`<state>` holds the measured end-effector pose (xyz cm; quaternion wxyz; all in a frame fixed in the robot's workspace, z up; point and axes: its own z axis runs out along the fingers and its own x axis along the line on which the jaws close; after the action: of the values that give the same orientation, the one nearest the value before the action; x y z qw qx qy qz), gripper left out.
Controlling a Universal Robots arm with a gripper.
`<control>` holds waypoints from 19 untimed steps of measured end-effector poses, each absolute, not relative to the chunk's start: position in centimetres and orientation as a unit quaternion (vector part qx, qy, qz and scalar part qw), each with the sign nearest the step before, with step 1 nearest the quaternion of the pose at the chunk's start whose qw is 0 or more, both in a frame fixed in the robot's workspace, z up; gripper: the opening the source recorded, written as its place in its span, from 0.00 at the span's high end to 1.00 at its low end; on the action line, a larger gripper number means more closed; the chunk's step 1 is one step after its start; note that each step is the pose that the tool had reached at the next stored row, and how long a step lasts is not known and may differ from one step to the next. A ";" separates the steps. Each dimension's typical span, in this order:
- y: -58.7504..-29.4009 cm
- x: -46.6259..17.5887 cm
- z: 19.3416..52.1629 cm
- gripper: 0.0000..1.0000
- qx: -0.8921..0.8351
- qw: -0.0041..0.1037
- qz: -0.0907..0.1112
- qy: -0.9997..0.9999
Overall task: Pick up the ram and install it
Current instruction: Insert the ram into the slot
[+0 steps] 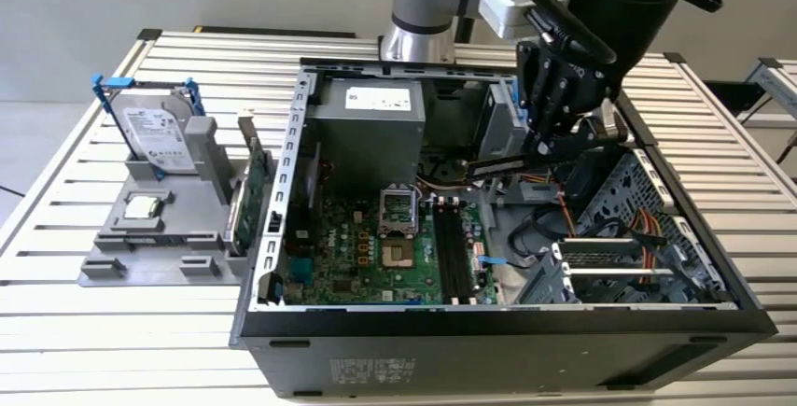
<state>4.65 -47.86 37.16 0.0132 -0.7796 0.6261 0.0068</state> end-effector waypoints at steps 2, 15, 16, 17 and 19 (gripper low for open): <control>-47.9 4.7 37.2 1.00 -0.768 0.013 0.007 0.640; -47.9 4.7 37.1 1.00 -0.687 0.014 0.005 0.727; -47.9 4.6 37.0 1.00 -0.680 0.014 0.005 0.733; -47.9 4.6 37.0 1.00 -0.674 0.014 0.005 0.739; -47.9 4.6 37.0 1.00 -0.660 0.014 0.004 0.751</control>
<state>4.65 -47.86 37.03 0.0142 -0.6600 0.7511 0.0044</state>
